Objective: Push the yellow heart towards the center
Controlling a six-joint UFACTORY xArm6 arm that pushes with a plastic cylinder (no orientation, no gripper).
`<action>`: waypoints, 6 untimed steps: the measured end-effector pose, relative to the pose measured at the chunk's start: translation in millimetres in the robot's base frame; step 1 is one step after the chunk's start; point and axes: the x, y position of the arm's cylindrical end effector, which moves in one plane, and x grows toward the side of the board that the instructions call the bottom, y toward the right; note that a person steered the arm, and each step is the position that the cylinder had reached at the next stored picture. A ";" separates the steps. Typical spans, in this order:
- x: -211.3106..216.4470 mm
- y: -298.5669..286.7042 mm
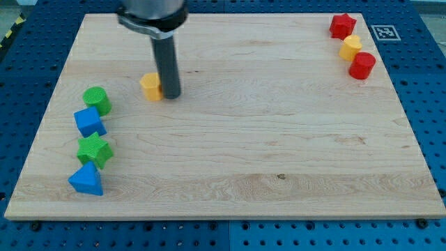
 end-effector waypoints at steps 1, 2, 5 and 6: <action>-8.3 -33.0; -15.4 -58.7; -13.7 156.3; -13.0 288.1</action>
